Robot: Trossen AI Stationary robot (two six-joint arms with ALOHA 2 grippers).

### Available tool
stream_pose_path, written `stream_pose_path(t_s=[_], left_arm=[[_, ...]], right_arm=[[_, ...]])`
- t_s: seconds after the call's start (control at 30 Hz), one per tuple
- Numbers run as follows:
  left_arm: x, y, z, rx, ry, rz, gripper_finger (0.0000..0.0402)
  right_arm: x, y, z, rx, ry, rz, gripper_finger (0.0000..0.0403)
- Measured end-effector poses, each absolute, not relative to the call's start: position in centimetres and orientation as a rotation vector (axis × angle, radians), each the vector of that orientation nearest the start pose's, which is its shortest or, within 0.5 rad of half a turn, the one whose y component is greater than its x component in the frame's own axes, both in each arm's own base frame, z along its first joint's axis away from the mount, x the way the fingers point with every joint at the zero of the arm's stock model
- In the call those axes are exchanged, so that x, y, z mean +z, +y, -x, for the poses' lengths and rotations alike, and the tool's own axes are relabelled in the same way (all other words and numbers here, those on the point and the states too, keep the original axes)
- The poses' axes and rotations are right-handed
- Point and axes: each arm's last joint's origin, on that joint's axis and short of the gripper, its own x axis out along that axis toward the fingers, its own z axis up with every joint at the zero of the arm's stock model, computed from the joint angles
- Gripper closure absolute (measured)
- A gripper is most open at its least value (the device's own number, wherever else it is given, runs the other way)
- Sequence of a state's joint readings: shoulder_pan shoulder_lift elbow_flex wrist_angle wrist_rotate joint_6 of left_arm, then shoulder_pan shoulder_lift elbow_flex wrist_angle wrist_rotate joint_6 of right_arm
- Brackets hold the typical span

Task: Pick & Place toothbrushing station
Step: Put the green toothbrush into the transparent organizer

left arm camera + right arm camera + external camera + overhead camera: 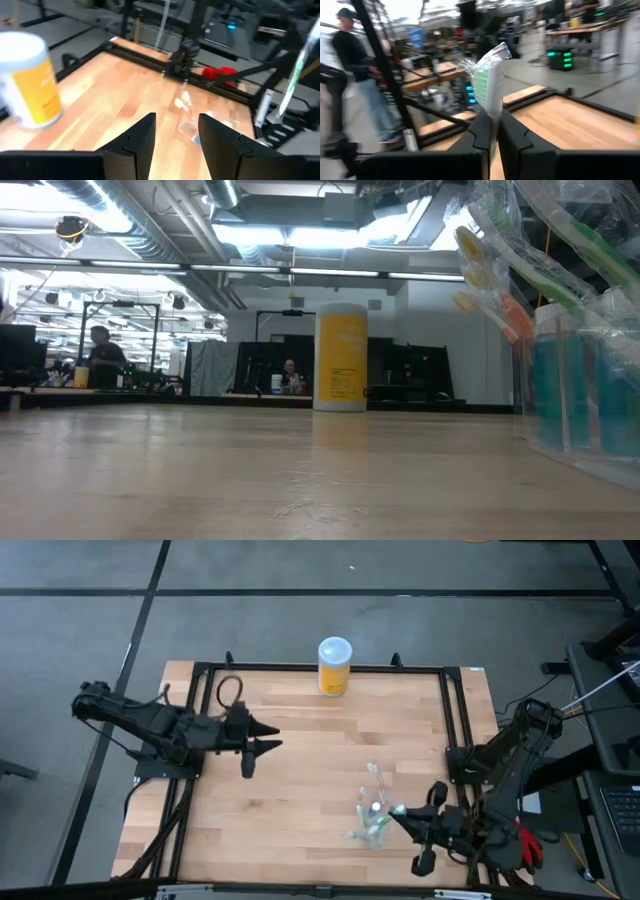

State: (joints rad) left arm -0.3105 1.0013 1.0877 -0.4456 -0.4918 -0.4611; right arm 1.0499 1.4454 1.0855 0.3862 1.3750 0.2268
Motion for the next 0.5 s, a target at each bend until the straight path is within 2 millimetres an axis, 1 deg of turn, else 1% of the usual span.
stream_pose_path(t_s=[0.1,0.23,0.37,0.5], left_arm=[[35.6,-6.3,-20.0,0.321,0.275,0.350,0.0260],[32.8,-7.9,-20.3,0.384,0.290,0.383,0.0263],[31.4,-9.2,-20.9,0.384,0.298,0.384,0.0263],[30.8,-9.9,-21.5,0.373,0.303,0.376,0.0266]], right_arm=[[32.7,26.5,-17.4,-0.385,-0.040,-0.213,0.0388],[31.1,27.7,-17.4,-0.428,-0.033,-0.167,0.0388],[29.4,28.9,-17.4,-0.441,-0.038,-0.177,0.0388],[27.4,30.1,-17.4,-0.437,-0.037,-0.170,0.0388]])
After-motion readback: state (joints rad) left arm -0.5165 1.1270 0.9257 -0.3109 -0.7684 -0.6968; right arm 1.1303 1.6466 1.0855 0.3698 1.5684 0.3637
